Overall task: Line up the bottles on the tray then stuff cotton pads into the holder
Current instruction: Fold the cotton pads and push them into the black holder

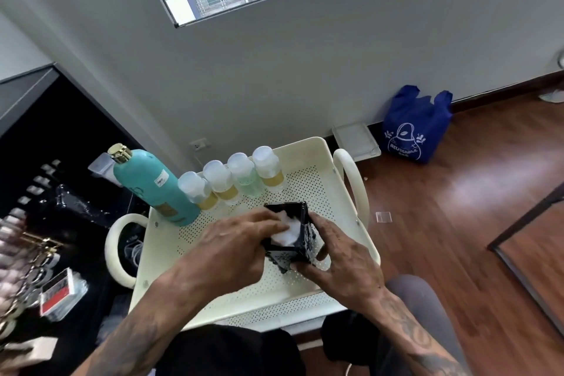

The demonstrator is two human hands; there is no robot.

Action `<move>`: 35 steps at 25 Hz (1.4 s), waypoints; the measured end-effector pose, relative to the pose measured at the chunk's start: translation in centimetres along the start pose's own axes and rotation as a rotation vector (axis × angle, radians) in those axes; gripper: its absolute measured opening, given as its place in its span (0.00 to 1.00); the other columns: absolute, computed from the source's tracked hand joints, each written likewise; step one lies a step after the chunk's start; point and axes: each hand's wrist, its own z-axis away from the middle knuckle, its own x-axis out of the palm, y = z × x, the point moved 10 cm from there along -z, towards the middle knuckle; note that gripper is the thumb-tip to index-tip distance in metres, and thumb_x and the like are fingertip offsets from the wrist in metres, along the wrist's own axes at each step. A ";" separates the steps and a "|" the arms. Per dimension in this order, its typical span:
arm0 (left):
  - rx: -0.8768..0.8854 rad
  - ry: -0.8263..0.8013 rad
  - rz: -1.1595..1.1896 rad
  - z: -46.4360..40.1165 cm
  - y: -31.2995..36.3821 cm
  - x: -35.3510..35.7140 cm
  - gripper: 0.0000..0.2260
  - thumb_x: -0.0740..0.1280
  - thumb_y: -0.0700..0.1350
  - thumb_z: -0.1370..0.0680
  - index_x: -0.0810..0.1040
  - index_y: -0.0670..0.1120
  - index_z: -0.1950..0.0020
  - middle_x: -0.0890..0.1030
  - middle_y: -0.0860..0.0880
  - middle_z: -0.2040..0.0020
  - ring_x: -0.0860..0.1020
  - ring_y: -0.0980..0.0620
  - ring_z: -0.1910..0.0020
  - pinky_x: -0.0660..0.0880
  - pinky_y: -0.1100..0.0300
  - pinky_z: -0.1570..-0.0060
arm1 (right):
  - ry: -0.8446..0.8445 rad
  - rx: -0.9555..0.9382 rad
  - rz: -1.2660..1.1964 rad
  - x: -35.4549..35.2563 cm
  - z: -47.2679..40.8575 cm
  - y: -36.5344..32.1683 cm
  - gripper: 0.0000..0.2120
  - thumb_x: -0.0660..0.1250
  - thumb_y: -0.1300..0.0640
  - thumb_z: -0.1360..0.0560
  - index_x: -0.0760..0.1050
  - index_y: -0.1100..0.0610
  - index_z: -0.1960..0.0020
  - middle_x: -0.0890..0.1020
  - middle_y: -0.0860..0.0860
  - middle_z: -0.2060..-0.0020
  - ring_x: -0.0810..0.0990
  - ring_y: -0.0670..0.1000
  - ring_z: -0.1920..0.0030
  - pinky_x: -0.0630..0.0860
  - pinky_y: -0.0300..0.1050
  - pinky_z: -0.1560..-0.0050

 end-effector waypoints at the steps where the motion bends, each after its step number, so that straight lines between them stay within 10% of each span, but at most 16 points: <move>1: -0.055 -0.155 -0.031 0.1 -0.2 1.7 0.29 0.56 0.42 0.28 0.70 0.62 0.29 0.68 0.63 0.27 0.73 0.57 0.32 0.73 0.53 0.34 | 0.003 0.000 0.000 -0.1 0.0 0.0 0.43 0.61 0.27 0.30 0.43 0.37 0.23 0.64 0.36 0.27 0.83 0.45 0.50 0.80 0.45 0.52; 4: -0.129 -0.461 -0.085 -0.7 -0.5 4.5 0.33 0.58 0.37 0.27 0.62 0.62 0.24 0.61 0.59 0.22 0.64 0.54 0.25 0.64 0.50 0.26 | 0.020 -0.002 -0.003 -0.4 0.1 -0.3 0.44 0.63 0.29 0.30 0.45 0.37 0.23 0.68 0.36 0.29 0.82 0.42 0.52 0.77 0.41 0.54; 9: -0.087 -0.570 -0.020 -1.4 0.2 4.7 0.31 0.58 0.35 0.25 0.67 0.62 0.27 0.76 0.55 0.31 0.77 0.48 0.38 0.77 0.49 0.39 | 0.024 0.016 -0.004 -0.8 0.4 -0.6 0.44 0.64 0.28 0.32 0.44 0.33 0.24 0.74 0.35 0.36 0.77 0.35 0.61 0.63 0.26 0.65; 15: -0.362 0.166 0.518 5.0 -10.9 -2.0 0.16 0.67 0.37 0.23 0.84 0.60 0.50 0.82 0.61 0.67 0.78 0.61 0.69 0.76 0.68 0.67 | 0.032 0.003 0.021 -0.5 0.1 -0.9 0.43 0.61 0.26 0.31 0.44 0.34 0.24 0.69 0.33 0.34 0.78 0.32 0.59 0.73 0.33 0.64; 21: -0.584 0.091 0.397 8.3 -16.5 9.5 0.09 0.72 0.46 0.25 0.83 0.50 0.45 0.79 0.55 0.42 0.79 0.58 0.52 0.77 0.61 0.50 | 0.084 0.013 -0.002 -1.2 0.7 -1.0 0.46 0.64 0.28 0.34 0.49 0.40 0.22 0.67 0.35 0.38 0.79 0.34 0.55 0.78 0.40 0.64; 27: -0.483 0.233 0.350 8.1 -17.2 11.3 0.11 0.74 0.48 0.27 0.84 0.47 0.46 0.78 0.54 0.45 0.77 0.58 0.48 0.76 0.66 0.51 | 0.448 -0.117 -0.096 -1.5 6.5 -4.6 0.13 0.70 0.48 0.29 0.76 0.49 0.46 0.77 0.44 0.53 0.78 0.42 0.57 0.75 0.45 0.56; 35: -0.416 0.249 0.500 9.9 -18.3 12.2 0.07 0.71 0.40 0.25 0.86 0.45 0.49 0.82 0.51 0.40 0.78 0.58 0.44 0.71 0.71 0.42 | -0.099 -0.236 0.011 9.9 -2.3 -13.9 0.12 0.64 0.57 0.21 0.79 0.49 0.39 0.74 0.44 0.42 0.78 0.41 0.54 0.77 0.38 0.52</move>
